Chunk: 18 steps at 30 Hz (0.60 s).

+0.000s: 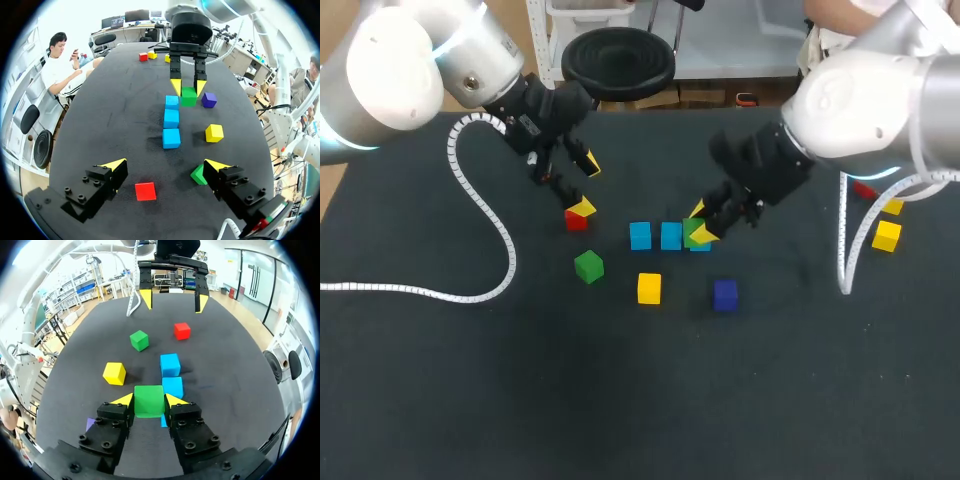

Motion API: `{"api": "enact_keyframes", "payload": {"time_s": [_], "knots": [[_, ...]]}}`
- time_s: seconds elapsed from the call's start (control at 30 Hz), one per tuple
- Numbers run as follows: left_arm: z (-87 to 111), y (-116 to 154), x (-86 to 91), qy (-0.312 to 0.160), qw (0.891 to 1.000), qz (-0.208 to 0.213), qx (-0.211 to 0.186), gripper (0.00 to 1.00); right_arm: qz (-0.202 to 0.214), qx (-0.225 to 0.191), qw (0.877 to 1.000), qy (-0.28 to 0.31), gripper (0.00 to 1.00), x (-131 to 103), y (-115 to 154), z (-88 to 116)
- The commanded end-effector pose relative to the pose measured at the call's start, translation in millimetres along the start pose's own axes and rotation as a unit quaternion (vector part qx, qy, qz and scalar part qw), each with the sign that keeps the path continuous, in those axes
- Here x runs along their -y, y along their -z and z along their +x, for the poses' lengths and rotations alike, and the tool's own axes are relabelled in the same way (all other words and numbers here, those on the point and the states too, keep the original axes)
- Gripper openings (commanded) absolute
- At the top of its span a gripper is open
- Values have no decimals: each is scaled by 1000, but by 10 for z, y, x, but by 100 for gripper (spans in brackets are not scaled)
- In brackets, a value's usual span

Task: Place the blue cubes, place green cubes on the blue cubes, place the yellow cubes on the green cubes, then place the red cubes on the yellow cubes, and place purple cube on the red cubes.

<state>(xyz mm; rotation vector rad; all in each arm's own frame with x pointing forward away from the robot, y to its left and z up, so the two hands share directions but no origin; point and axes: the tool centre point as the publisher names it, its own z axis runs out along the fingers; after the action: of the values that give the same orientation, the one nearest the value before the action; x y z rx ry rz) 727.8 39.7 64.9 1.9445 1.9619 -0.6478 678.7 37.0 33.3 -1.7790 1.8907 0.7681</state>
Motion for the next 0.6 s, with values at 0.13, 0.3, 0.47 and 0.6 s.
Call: {"api": "enact_keyframes", "payload": {"time_s": [0.13, 0.3, 0.47, 0.6], "knots": [[-9, 3, -15, 1, 1000, 2, -2, 100, 19, 3, 1000, 5, 0, -5, 45, -28], [-9, 3, -15, 1, 1000, 2, -2, 100, 43, 27, 999, 13, 0, 18, 62, -8], [-9, 3, -15, 1, 1000, 2, -2, 100, 43, 38, 998, 15, 0, 27, 43, 26], [-9, 3, -15, 1, 1000, 2, -2, 100, 41, 38, 998, 17, 0, 26, 28, 38]]}}
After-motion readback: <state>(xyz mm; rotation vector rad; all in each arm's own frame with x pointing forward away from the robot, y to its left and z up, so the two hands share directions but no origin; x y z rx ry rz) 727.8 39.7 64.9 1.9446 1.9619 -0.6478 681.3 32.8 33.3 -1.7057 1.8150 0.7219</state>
